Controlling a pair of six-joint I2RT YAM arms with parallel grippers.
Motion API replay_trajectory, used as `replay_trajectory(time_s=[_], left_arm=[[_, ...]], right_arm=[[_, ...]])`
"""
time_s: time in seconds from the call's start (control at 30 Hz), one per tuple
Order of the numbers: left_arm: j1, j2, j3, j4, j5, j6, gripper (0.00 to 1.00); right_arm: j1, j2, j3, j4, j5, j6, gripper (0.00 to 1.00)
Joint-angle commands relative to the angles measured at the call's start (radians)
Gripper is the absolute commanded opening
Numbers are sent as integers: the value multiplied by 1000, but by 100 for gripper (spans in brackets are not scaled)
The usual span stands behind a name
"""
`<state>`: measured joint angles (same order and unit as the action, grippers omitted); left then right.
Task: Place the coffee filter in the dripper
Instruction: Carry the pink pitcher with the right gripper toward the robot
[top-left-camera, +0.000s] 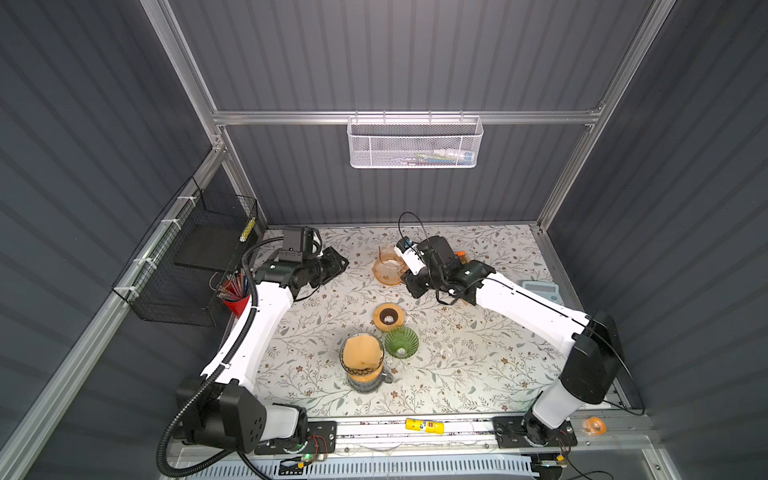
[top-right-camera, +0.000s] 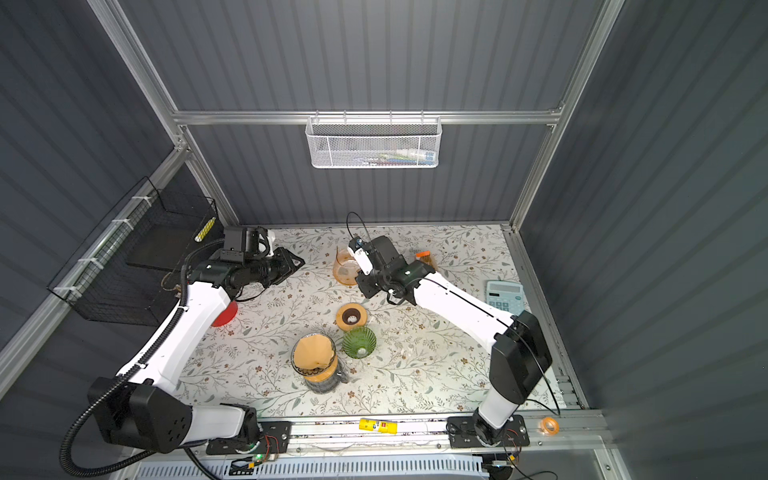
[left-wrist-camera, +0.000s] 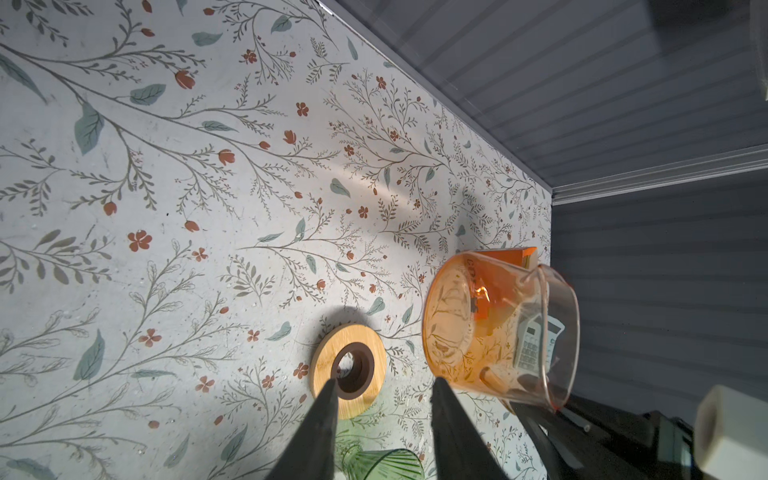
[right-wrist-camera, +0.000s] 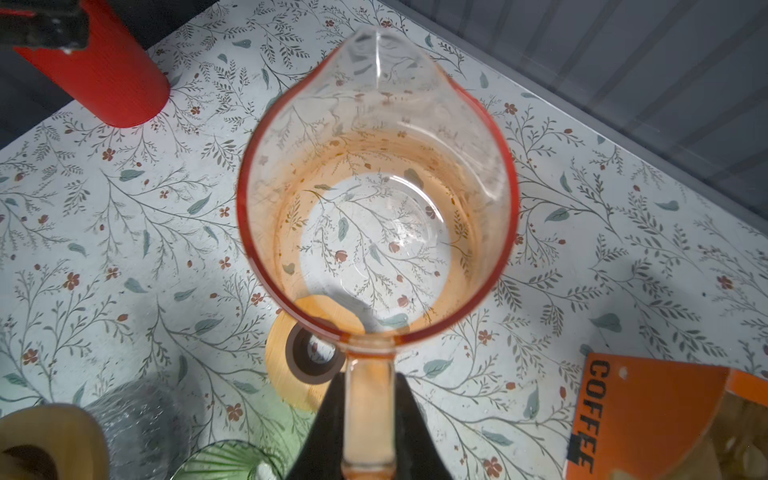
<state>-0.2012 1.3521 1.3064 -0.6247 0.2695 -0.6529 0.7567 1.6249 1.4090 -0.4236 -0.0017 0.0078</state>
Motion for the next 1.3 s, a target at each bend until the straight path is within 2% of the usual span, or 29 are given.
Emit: replay_trajectory(time_s=[0.0, 0.2, 0.43, 0.7, 1.03, 1.27], left_arm=[[2, -11, 26, -19, 3, 39, 39], [-22, -13, 43, -39, -18, 63, 39], [-80, -1, 66, -41, -32, 109, 39], [-146, 24, 62, -33, -50, 133, 39], [-159, 34, 39, 7, -53, 127, 39], [-158, 42, 44, 9, -83, 116, 39]], right_arm=[[16, -68, -32, -16, 42, 23, 0], [50, -185, -106, -55, 98, 43, 0], [92, -368, -234, -100, 146, 126, 0], [176, -549, -360, -192, 275, 224, 0], [282, -687, -474, -340, 426, 359, 0], [336, -715, -548, -391, 465, 476, 0]])
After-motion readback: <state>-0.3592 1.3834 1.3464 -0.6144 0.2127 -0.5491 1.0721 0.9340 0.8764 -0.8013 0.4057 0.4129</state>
